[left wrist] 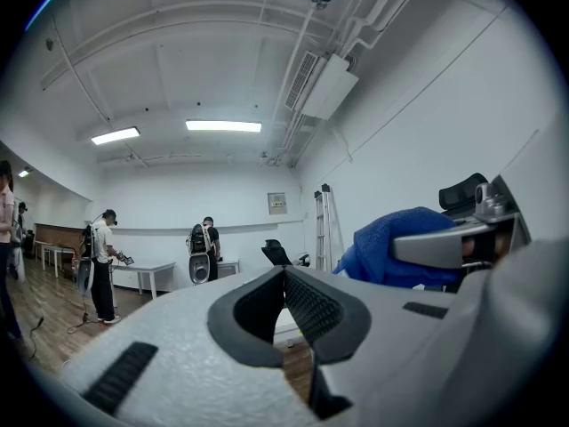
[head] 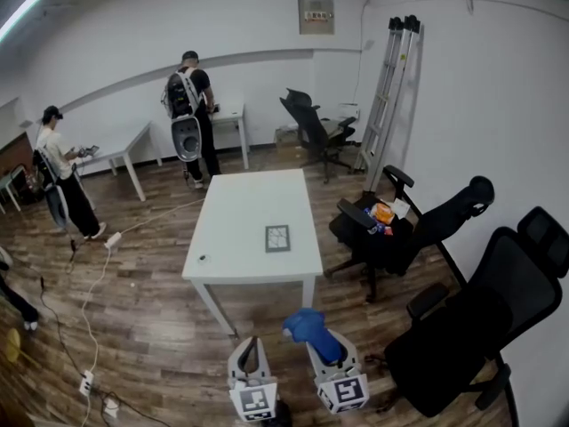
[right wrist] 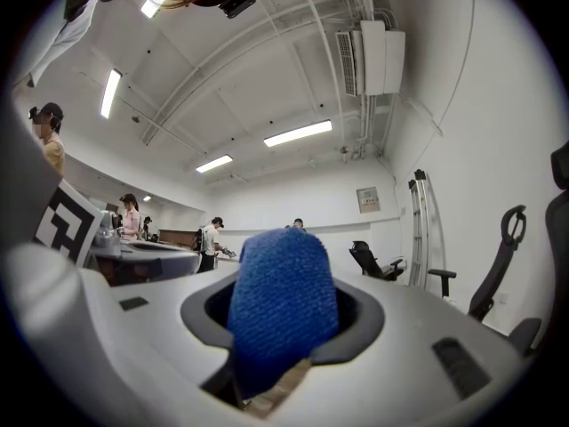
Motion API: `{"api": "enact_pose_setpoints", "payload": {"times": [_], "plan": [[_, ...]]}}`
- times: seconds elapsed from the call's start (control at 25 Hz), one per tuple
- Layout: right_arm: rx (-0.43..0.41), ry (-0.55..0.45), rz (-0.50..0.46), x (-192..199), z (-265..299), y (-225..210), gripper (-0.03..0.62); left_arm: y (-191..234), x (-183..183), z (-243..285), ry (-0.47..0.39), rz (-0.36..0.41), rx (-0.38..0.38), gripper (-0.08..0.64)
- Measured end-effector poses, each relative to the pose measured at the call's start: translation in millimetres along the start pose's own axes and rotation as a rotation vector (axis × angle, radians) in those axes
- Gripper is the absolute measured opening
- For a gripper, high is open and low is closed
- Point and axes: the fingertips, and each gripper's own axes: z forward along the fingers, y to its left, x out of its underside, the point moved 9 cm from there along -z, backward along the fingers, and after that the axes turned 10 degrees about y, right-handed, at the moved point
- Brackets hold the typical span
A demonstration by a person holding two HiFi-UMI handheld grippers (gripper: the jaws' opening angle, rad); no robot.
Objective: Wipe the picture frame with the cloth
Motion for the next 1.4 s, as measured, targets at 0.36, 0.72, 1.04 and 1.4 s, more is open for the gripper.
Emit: {"api": "enact_pose_setpoints", "payload": {"times": [0.36,0.72,1.04,1.4], "plan": [[0.079,0.002,0.001,-7,107,-5,0.164,63,-5,107,0.038,0.055,0.09,0.002],[0.122,0.001,0.006,-7,195,2,0.164,116,1,185,0.014,0.038,0.141,0.003],[0.13,0.042,0.037,-1,242,-24,0.164,127,-1,236,0.101,0.086,0.149,0.003],[0.044,0.069,0.024,4,353,-106,0.164,132,-10,358,0.077,0.012,0.067,0.003]]}}
